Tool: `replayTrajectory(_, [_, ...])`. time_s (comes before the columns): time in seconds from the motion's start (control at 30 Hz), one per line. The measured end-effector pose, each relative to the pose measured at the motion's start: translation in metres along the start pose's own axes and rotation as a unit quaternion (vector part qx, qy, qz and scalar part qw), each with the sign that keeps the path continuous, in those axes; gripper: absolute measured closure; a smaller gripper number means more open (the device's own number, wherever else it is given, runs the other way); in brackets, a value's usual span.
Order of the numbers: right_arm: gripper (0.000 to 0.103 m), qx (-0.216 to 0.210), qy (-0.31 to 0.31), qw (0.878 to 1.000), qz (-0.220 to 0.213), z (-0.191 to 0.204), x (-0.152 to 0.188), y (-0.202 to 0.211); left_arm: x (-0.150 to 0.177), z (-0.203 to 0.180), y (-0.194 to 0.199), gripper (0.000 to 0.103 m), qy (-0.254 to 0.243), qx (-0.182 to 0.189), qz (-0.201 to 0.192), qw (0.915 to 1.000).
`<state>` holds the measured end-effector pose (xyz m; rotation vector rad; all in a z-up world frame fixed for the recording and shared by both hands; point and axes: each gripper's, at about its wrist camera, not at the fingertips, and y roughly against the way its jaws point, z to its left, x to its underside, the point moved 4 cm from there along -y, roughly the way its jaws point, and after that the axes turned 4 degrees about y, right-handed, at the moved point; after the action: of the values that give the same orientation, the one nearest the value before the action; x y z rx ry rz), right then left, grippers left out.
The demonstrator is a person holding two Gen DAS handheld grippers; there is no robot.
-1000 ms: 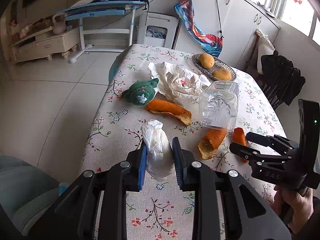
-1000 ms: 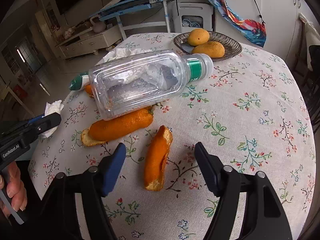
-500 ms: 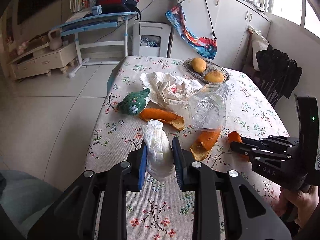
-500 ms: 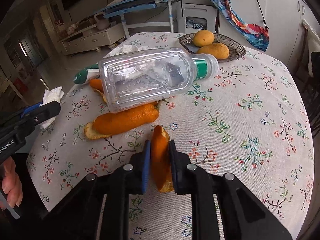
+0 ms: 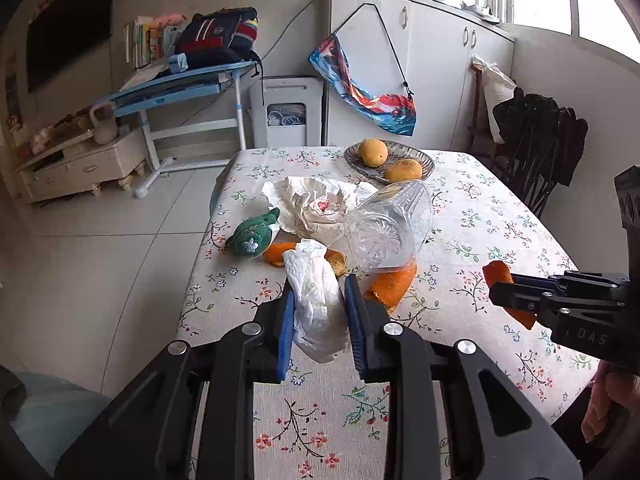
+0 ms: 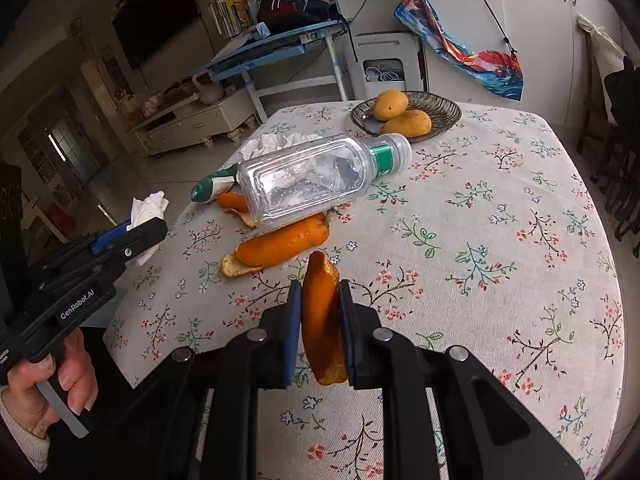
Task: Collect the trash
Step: 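Carry the orange peel to the yellow basin and open the right gripper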
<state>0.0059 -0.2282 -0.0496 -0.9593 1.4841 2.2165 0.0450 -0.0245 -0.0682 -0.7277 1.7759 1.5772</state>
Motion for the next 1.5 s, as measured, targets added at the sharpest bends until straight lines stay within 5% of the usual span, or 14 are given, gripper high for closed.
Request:
replayTrajectory(0.5, [0.084, 0.006, -0.045, 0.999, -0.029, -0.020, 0.015, 0.031, 0.004, 0.002, 0.021, 0.080, -0.003, -0.001, -0.017, 0.9999])
replayTrajectory(0.87, [0.084, -0.019, -0.045, 0.998, -0.036, -0.001, 0.033, 0.054, 0.015, 0.003, 0.048, 0.080, -0.007, 0.006, -0.033, 0.9994])
replayTrajectory(1.07, [0.084, -0.050, -0.024, 0.998, -0.003, 0.033, 0.065, 0.063, 0.026, 0.000, 0.064, 0.080, -0.011, 0.011, -0.036, 0.9992])
replayTrajectory(1.3, [0.083, -0.096, 0.046, 0.990, 0.090, 0.088, 0.126, 0.067, 0.039, -0.003, 0.079, 0.080, -0.015, 0.017, -0.035, 0.9991])
replayTrajectory(1.33, [0.079, -0.107, 0.056, 0.986, 0.112, 0.095, 0.136, 0.066, 0.042, -0.003, 0.081, 0.080, -0.014, 0.018, -0.034, 0.9992])
replayTrajectory(1.37, [0.066, -0.122, 0.066, 0.980, 0.139, 0.101, 0.148, 0.065, 0.044, -0.003, 0.083, 0.080, -0.012, 0.021, -0.032, 0.9992])
replayTrajectory(1.43, [0.049, -0.099, 0.101, 0.978, 0.152, 0.111, 0.164, 0.069, 0.048, -0.003, 0.087, 0.080, -0.008, 0.024, -0.029, 0.9993])
replayTrajectory(1.5, [0.049, -0.100, 0.095, 0.979, 0.147, 0.109, 0.167, 0.077, 0.051, -0.002, 0.091, 0.080, -0.006, 0.024, -0.030, 0.9993])
